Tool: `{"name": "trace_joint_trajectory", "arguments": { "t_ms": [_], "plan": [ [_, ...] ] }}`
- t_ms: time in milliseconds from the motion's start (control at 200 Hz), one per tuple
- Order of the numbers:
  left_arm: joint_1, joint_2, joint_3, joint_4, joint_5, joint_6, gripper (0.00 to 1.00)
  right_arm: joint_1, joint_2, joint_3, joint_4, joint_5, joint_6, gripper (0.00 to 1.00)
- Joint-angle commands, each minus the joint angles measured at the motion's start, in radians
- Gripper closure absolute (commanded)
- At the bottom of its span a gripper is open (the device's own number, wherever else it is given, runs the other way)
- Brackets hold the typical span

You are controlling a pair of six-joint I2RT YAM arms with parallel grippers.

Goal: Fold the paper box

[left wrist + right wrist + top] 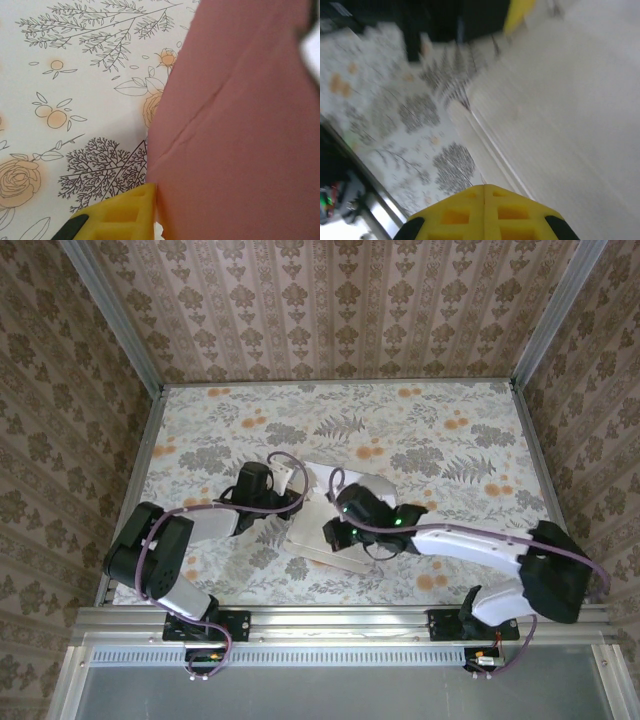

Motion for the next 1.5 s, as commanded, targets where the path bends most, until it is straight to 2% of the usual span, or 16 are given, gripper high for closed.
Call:
{"name": "trace_joint_trajectory", "arguments": {
  "t_ms": [0, 190, 440, 615, 770, 885, 1115, 1170, 1495],
  "plan": [
    [-0.014, -0.010, -0.015, 0.021, 0.011, 0.029, 0.83, -0.079, -0.110, 0.070, -0.137, -0.046, -0.089, 0.97],
    [-0.036, 0.009, -0.009, 0.049, 0.022, 0.039, 0.83, -0.209, -0.165, 0.205, -0.249, -0.110, -0.178, 0.86],
    [-0.068, 0.029, 0.004, 0.061, 0.037, 0.058, 0.83, -0.318, -0.014, 0.385, -0.412, -0.150, -0.375, 0.74],
    [-0.080, 0.040, 0.018, 0.046, 0.040, 0.073, 0.83, -0.324, 0.084, 0.451, -0.499, -0.136, -0.483, 0.66],
    [-0.095, 0.057, 0.031, 0.040, 0.046, 0.084, 0.83, -0.327, 0.136, 0.478, -0.478, -0.190, -0.475, 0.64],
    [-0.106, 0.065, 0.037, 0.040, 0.056, 0.094, 0.83, -0.326, 0.176, 0.504, -0.446, -0.207, -0.442, 0.57],
    [-0.117, 0.071, 0.040, 0.056, 0.074, 0.101, 0.83, -0.325, 0.265, 0.589, -0.397, -0.228, -0.303, 0.55],
    [-0.119, 0.073, 0.042, 0.061, 0.076, 0.098, 0.83, -0.315, 0.271, 0.589, -0.386, -0.251, -0.321, 0.54],
    [-0.119, 0.082, 0.062, 0.048, 0.079, 0.100, 0.84, -0.295, 0.236, 0.493, -0.477, -0.149, -0.465, 0.53]
  ]
}}
